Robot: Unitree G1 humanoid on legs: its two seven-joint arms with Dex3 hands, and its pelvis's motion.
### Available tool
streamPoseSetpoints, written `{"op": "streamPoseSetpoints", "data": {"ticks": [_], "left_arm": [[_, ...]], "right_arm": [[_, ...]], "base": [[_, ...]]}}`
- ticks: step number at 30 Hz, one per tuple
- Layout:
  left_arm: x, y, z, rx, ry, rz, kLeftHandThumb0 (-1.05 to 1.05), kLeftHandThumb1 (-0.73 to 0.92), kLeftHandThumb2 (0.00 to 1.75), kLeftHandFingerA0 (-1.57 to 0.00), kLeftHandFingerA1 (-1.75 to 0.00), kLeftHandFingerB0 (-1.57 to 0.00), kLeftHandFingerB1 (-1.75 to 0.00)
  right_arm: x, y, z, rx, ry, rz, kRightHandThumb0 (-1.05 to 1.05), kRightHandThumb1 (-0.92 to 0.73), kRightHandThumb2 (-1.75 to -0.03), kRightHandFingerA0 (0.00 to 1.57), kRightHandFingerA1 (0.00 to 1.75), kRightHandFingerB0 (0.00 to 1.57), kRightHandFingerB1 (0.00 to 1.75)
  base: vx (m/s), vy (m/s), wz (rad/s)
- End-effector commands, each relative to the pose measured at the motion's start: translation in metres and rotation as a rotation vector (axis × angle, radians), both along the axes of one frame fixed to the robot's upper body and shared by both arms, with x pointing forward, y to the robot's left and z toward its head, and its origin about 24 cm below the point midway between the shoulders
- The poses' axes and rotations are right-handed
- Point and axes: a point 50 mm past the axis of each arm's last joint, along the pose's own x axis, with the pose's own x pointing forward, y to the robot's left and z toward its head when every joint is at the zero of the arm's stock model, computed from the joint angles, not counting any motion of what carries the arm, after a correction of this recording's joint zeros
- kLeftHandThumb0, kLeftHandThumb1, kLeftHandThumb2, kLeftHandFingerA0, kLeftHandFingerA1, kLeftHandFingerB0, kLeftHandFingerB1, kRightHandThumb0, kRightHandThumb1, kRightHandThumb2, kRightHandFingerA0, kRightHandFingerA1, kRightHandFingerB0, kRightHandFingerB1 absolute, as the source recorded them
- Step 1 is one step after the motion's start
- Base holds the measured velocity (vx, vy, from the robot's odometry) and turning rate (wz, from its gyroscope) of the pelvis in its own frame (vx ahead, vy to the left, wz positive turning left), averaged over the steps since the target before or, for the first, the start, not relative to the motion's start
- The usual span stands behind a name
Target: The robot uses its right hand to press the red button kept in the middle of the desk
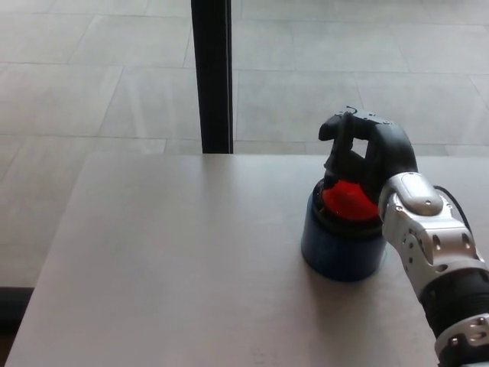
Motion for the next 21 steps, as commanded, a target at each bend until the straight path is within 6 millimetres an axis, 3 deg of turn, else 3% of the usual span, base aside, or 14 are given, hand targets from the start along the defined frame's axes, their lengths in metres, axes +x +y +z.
{"op": "streamPoseSetpoints", "data": {"ticks": [1,3,5,6,8,9,10,11,12,14,15,18,20,21], "left_arm": [[-0.005,0.006,0.004,0.013,0.009,0.025,-0.74,0.92,1.31,-0.54,-0.97,-0.31,-0.78],[-0.006,0.006,0.003,0.011,0.009,0.021,-0.75,0.92,1.32,-0.55,-0.98,-0.33,-0.79],[-0.006,0.006,0.003,0.012,0.012,0.019,-0.75,0.92,1.32,-0.55,-0.98,-0.33,-0.79],[-0.007,0.006,0.003,0.016,0.025,0.010,-0.74,0.92,1.32,-0.54,-0.96,-0.29,-0.76],[-0.008,0.006,0.002,0.017,0.031,0.008,-0.74,0.92,1.32,-0.54,-0.96,-0.29,-0.76],[-0.010,0.006,0.001,0.011,0.027,0.013,-0.74,0.92,1.32,-0.52,-0.95,-0.29,-0.76],[-0.009,0.006,0.001,0.015,0.031,0.025,-0.73,0.92,1.22,-0.44,-1.19,-0.27,-0.90],[-0.010,0.005,0.000,0.015,0.033,0.026,-0.73,0.92,1.22,-0.44,-1.19,-0.27,-0.90],[-0.010,0.005,0.000,0.012,0.033,0.024,-0.76,0.92,1.32,-0.54,-0.97,-0.30,-0.78],[-0.011,0.005,0.000,0.007,0.034,0.013,-0.75,0.92,1.32,-0.54,-0.97,-0.32,-0.79],[-0.012,0.006,0.000,0.007,0.030,0.015,-0.77,0.92,1.32,-0.54,-0.97,-0.30,-0.78],[-0.013,0.007,0.000,0.004,0.016,0.019,-0.75,0.92,1.31,-0.51,-0.95,-0.27,-0.77],[-0.014,0.008,0.001,0.004,0.018,0.019,-0.74,0.92,1.32,-0.50,-0.95,-0.28,-0.77],[-0.015,0.008,0.001,0.003,0.018,0.020,-0.74,0.92,1.32,-0.50,-0.95,-0.28,-0.77]], "right_arm": [[0.007,-0.013,0.010,-0.051,0.049,-0.067,-0.20,-0.48,-1.31,0.96,1.75,0.75,1.60],[0.015,-0.014,0.038,-0.008,-0.014,-0.071,-0.21,-0.49,-1.29,0.93,1.75,0.75,1.58],[0.017,-0.014,0.045,0.014,-0.024,-0.070,-0.25,-0.57,-1.17,0.93,1.75,0.76,1.54],[0.020,-0.014,0.060,0.050,-0.051,-0.074,-0.25,-0.62,-1.11,0.94,1.75,0.77,1.52],[0.022,-0.014,0.074,0.070,-0.081,-0.078,-0.25,-0.62,-1.11,0.94,1.75,0.77,1.52],[0.024,-0.013,0.093,0.110,-0.150,-0.062,-0.25,-0.60,-1.08,0.98,1.75,0.71,1.49],[0.024,-0.012,0.109,0.133,-0.193,-0.049,-0.26,-0.47,-1.26,0.98,1.75,0.74,1.54],[0.024,-0.013,0.111,0.135,-0.196,-0.048,-0.26,-0.47,-1.26,0.98,1.75,0.74,1.54],[0.025,-0.013,0.113,0.141,-0.201,-0.046,-0.25,-0.45,-1.31,0.98,1.75,0.72,1.57],[0.024,-0.017,0.132,0.179,-0.248,-0.053,-0.22,-0.42,-1.39,1.01,1.75,0.81,1.50],[0.024,-0.024,0.141,0.212,-0.258,-0.079,-0.17,-0.49,-1.34,1.02,1.75,0.85,1.46],[0.020,-0.046,0.155,0.222,-0.305,-0.105,-0.18,-0.44,-1.39,1.00,1.75,0.85,1.47],[0.014,-0.083,0.167,0.245,-0.344,-0.170,-0.19,-0.39,-1.41,0.96,1.75,0.81,1.49],[0.013,-0.085,0.167,0.249,-0.346,-0.174,-0.19,-0.39,-1.41,0.96,1.75,0.81,1.49]], "base": [[0.00,0.000,0.00],[0.00,0.000,0.00],[0.00,0.000,0.00],[0.00,0.000,0.00],[0.00,0.000,0.00],[0.00,0.000,0.00],[0.00,0.000,0.00],[0.00,0.000,0.00],[0.00,0.000,0.00],[0.00,0.000,0.00],[0.00,0.000,0.00],[0.00,0.000,0.00],[0.00,0.000,0.00],[0.00,0.000,0.00]]}}
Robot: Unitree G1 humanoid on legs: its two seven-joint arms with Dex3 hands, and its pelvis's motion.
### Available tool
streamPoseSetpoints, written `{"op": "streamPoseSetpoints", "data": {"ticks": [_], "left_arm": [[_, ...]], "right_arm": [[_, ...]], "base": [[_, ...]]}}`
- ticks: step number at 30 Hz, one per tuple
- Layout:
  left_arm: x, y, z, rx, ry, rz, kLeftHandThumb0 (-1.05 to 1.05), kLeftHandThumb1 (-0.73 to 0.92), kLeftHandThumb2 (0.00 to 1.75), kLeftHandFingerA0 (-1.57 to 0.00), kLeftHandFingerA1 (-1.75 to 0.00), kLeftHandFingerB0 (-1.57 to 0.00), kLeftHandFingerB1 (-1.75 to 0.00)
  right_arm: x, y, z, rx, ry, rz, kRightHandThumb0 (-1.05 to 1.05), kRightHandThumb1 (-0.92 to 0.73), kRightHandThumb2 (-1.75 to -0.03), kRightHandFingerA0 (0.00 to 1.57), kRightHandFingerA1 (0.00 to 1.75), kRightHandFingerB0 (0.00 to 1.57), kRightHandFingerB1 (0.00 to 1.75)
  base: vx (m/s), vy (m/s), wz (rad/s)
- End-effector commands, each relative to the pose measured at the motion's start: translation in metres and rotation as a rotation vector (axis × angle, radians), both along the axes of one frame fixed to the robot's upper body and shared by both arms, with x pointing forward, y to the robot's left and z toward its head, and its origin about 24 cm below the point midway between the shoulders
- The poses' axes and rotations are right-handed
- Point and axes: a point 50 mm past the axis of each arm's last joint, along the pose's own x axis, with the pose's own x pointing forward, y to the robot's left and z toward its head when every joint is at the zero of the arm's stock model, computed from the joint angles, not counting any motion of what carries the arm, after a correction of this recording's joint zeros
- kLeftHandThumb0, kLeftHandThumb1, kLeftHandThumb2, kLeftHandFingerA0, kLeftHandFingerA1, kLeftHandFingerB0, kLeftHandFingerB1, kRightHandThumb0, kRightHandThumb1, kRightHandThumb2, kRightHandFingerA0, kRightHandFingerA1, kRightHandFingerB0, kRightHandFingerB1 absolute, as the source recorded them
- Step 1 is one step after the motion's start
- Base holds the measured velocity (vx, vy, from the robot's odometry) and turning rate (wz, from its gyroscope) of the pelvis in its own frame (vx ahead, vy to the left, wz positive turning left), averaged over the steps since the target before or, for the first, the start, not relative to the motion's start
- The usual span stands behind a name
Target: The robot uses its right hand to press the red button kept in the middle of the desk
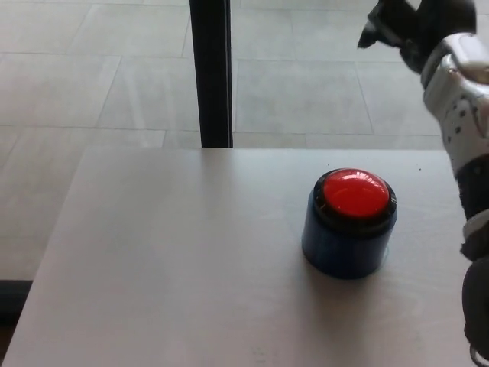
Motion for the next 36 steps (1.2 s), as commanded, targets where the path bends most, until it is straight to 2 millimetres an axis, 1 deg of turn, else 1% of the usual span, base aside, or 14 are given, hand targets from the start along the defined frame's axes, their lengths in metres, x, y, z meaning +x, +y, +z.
{"op": "streamPoseSetpoints", "data": {"ticks": [1,4,12,16,17,21,23,24,26,28,29,31,32,36], "left_arm": [[-0.006,0.007,0.005,0.004,-0.005,0.015,-0.74,0.92,1.32,-0.50,-0.95,-0.28,-0.77],[-0.007,0.007,0.004,0.020,0.022,0.030,-0.74,0.92,1.32,-0.55,-0.98,-0.30,-0.77],[-0.015,0.008,0.001,0.020,0.036,0.025,-0.72,0.92,1.21,-0.47,-1.18,-0.29,-0.90],[-0.016,0.008,0.001,0.022,0.036,0.025,-0.75,0.92,1.30,-0.54,-0.96,-0.33,-0.78],[-0.016,0.008,0.001,0.018,0.035,0.025,-0.74,0.92,1.20,-0.43,-1.14,-0.26,-0.88],[-0.018,0.009,0.000,0.008,0.019,0.038,-0.73,0.92,1.29,-0.51,-0.95,-0.31,-0.78],[-0.017,0.008,0.000,0.017,0.029,0.038,-0.75,0.92,1.30,-0.54,-0.96,-0.27,-0.76],[-0.017,0.009,0.001,0.016,0.027,0.044,-0.75,0.92,1.30,-0.54,-0.96,-0.27,-0.76],[-0.017,0.009,0.001,0.017,0.026,0.036,-0.74,0.92,1.30,-0.54,-0.95,-0.30,-0.77],[-0.018,0.008,0.000,0.006,0.018,0.039,-0.73,0.92,1.20,-0.40,-1.14,-0.25,-0.89],[-0.018,0.008,0.000,0.006,0.016,0.037,-0.75,0.92,1.30,-0.51,-0.94,-0.30,-0.78],[-0.017,0.008,0.001,0.015,0.022,0.038,-0.75,0.92,1.27,-0.53,-0.96,-0.35,-0.80],[-0.015,0.008,0.001,0.018,0.023,0.035,-0.73,0.92,1.20,-0.43,-1.16,-0.27,-0.91],[-0.015,0.007,0.000,0.015,0.016,0.038,-0.72,0.92,1.19,-0.43,-1.17,-0.28,-0.89]], "right_arm": [[-0.008,-0.042,0.021,0.068,-0.050,-0.056,-0.19,-0.39,-1.41,0.96,1.75,0.81,1.49],[-0.028,-0.112,0.038,0.071,-0.081,-0.228,-0.14,-0.46,-1.28,0.93,1.75,0.75,1.46],[-0.084,-0.215,0.039,0.074,-0.090,-0.520,-0.14,-0.46,-1.31,0.98,1.75,0.79,1.53],[-0.121,-0.256,0.032,0.084,-0.099,-0.623,-0.21,-0.34,-1.45,1.09,1.75,0.88,1.53],[-0.127,-0.262,0.031,0.072,-0.096,-0.651,-0.24,-0.33,-1.43,1.11,1.75,0.96,1.49],[-0.163,-0.291,0.017,0.020,-0.075,-0.792,-0.34,-0.34,-1.75,1.34,1.75,0.95,1.75],[-0.191,-0.311,0.000,0.104,-0.088,-0.856,-0.54,-0.20,-1.45,1.29,1.64,1.10,1.50],[-0.201,-0.320,-0.009,0.164,-0.076,-0.897,-0.51,-0.32,-1.23,1.50,1.54,1.19,1.36],[-0.218,-0.333,-0.026,0.256,-0.074,-0.974,-0.63,-0.44,-1.22,1.40,1.64,1.14,1.50],[-0.238,-0.344,-0.050,0.288,-0.043,-1.057,-0.60,-0.27,-1.52,1.38,1.69,1.16,1.52],[-0.247,-0.348,-0.063,0.301,-0.028,-1.093,-0.63,-0.23,-1.61,1.35,1.75,1.09,1.56],[-0.256,-0.351,-0.077,0.337,-0.011,-1.137,-0.65,-0.27,-1.57,1.35,1.69,1.10,1.52],[-0.260,-0.352,-0.081,0.350,-0.005,-1.147,-0.49,-0.45,-1.34,1.57,1.60,1.20,1.37],[-0.285,-0.356,-0.120,0.452,0.042,-1.246,-0.53,-0.50,-1.43,1.36,1.75,1.09,1.59]], "base": [[0.00,0.000,0.00],[0.00,0.000,0.00],[0.00,0.000,0.00],[0.00,0.000,0.00],[0.00,0.000,0.00],[0.00,0.000,0.00],[0.00,0.000,0.00],[0.00,0.000,0.00],[0.00,0.000,0.00],[0.00,0.000,0.00],[0.00,0.000,0.00],[0.00,0.000,0.00],[0.00,0.000,0.00],[0.00,0.000,0.00]]}}
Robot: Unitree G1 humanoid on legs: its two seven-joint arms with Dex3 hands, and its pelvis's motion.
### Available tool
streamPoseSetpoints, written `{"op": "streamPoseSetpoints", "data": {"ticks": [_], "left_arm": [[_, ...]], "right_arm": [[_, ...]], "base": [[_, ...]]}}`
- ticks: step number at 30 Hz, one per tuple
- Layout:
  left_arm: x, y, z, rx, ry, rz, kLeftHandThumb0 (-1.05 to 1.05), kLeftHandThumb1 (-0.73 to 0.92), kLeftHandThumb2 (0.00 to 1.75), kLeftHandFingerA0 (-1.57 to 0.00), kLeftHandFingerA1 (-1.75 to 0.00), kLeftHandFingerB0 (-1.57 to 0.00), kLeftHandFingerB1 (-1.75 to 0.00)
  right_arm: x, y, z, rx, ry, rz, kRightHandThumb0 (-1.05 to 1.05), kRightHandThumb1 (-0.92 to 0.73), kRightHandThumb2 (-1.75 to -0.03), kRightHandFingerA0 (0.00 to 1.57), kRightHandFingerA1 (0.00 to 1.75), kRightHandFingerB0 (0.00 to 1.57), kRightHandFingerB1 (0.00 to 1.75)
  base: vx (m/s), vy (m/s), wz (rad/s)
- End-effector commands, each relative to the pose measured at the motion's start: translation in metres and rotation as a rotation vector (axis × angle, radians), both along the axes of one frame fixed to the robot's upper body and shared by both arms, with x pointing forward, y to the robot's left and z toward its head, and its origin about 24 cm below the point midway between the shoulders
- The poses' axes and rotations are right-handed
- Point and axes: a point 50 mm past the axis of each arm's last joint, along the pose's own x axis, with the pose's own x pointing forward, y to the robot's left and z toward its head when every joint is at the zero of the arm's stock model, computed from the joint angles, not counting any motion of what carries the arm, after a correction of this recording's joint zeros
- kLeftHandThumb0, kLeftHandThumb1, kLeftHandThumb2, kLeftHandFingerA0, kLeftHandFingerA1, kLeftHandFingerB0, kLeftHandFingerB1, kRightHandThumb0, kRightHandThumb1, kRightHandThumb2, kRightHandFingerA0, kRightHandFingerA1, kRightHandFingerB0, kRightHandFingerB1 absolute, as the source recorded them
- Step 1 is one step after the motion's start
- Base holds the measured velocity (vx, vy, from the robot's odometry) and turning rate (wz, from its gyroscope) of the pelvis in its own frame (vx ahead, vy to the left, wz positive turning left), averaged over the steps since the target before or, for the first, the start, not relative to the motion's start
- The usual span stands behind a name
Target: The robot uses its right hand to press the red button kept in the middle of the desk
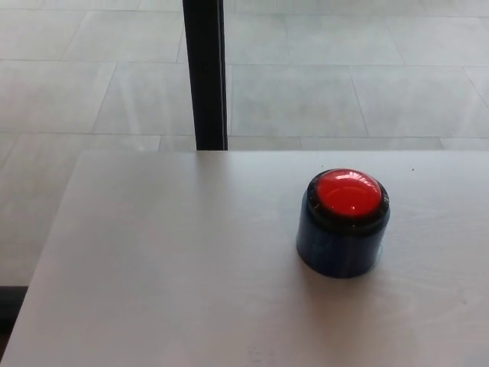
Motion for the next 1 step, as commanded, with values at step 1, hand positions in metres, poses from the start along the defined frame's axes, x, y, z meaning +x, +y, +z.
{"op": "streamPoseSetpoints", "data": {"ticks": [1], "left_arm": [[-0.0031,0.0051,0.0041,0.014,-0.022,0.027,-0.72,0.92,1.19,-0.43,-1.17,-0.28,-0.89]], "right_arm": [[-0.0447,-0.0115,-0.0395,0.111,-0.075,-0.213,-0.53,-0.50,-1.43,1.36,1.75,1.09,1.59]], "base": [[0.00,0.000,0.00]]}}
